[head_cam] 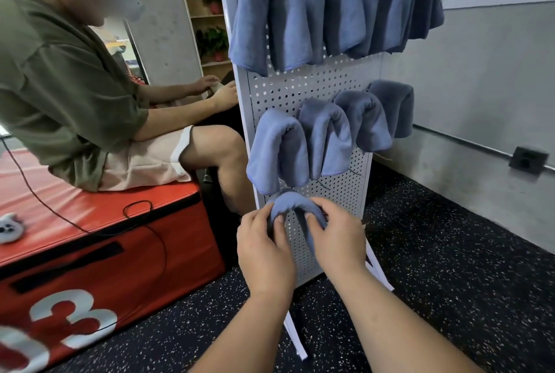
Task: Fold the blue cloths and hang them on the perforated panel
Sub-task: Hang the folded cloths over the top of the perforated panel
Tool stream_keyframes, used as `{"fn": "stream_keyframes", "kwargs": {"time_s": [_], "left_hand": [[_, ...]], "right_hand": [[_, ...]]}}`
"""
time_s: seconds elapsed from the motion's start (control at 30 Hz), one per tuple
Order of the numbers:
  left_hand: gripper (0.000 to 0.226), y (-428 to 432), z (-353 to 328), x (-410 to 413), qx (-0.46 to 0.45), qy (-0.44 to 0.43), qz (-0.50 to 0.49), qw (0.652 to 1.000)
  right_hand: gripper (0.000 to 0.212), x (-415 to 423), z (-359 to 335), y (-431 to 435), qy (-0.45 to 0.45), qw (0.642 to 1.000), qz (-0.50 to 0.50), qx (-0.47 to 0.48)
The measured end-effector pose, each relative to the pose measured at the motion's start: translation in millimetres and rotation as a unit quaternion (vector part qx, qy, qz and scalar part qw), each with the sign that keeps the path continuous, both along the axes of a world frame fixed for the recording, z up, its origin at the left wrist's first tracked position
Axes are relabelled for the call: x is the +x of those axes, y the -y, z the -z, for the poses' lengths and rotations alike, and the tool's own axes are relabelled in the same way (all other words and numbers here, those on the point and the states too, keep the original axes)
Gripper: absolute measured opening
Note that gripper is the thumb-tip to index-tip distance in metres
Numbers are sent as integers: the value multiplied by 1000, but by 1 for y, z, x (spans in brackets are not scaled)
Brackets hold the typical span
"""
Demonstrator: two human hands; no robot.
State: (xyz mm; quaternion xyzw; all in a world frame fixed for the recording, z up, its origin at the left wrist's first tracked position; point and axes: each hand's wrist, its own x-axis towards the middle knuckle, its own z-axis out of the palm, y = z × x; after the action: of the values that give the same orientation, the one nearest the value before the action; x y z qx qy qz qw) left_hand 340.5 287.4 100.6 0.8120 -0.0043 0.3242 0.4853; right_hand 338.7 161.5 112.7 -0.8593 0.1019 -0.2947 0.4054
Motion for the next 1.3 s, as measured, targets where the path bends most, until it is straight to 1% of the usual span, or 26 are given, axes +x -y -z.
{"fn": "stream_keyframes", "kwargs": {"time_s": [0.17, 0.3, 0.43, 0.5, 0.6, 0.7, 0.87, 1.0, 1.2, 1.3], "left_hand": [[28, 0, 11, 18, -31, -5, 0, 1000], [28, 1, 15, 30, -30, 2, 3, 1000], [28, -1, 21, 42, -22, 0, 4, 1000], [27, -2, 25, 47, -19, -14, 4, 1000], [25, -6, 35, 54, -3, -36, 13, 999], [29, -7, 45, 59, 4, -57, 37, 998], [36, -2, 48, 58, -51, -85, 66, 993], [39, -2, 50, 58, -72, -109, 70, 989], [37, -6, 52, 59, -38, -129, 73, 988], [41, -8, 51, 57, -24, -126, 72, 989]], "right_hand": [[29, 24, 14, -8, -27, 999, 21, 13], [28, 41, 25, -10, -26, 999, 37, 18], [18, 52, 33, -11, -42, 998, 50, -17], [18, 55, 35, -12, -51, 997, 51, -33], [22, 57, 39, -15, -56, 996, 41, -52], [21, 56, 41, -15, -59, 996, 33, -53], [18, 54, 46, -13, -68, 997, 15, -31], [17, 53, 47, -11, -68, 997, 12, -35], [15, 52, 49, -8, -80, 996, -10, -42], [17, 52, 49, -4, -101, 994, -25, -44]]}}
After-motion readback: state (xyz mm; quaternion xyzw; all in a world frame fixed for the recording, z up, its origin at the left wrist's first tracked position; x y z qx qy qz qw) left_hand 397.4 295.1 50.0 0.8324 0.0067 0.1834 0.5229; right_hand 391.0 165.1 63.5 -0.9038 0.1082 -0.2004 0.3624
